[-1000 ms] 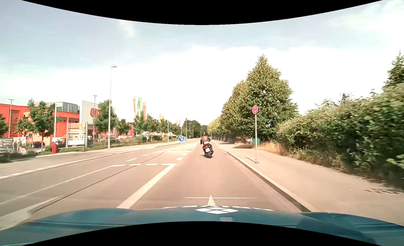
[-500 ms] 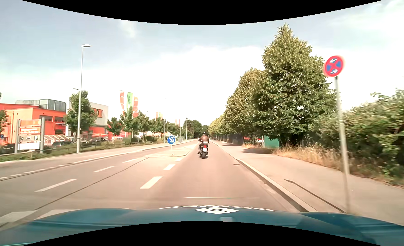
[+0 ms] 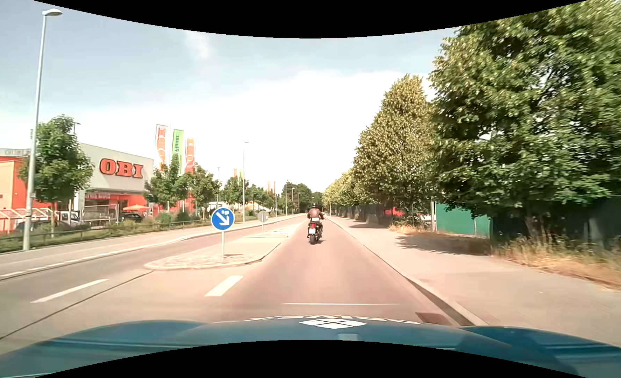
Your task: Follow the waypoints while adhering to traffic rules and regulations
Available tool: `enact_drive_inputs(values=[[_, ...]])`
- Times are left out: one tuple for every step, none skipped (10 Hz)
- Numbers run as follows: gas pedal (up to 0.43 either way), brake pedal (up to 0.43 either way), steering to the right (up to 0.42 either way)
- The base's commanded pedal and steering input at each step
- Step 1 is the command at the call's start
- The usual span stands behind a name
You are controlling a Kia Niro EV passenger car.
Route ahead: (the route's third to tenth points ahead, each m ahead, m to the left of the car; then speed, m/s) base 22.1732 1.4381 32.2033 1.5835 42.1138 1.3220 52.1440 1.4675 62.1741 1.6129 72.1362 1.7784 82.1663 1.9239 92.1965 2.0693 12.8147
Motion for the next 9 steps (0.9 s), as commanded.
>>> enact_drive_inputs(values=[[0.000, 0.000, -0.009], [0.000, 0.000, -0.009], [0.000, 0.000, -0.009], [0.000, 0.000, -0.009], [0.000, 0.000, -0.008], [0.000, 0.000, -0.008], [0.000, 0.000, -0.008], [0.000, 0.000, -0.008], [0.000, 0.000, -0.008]])
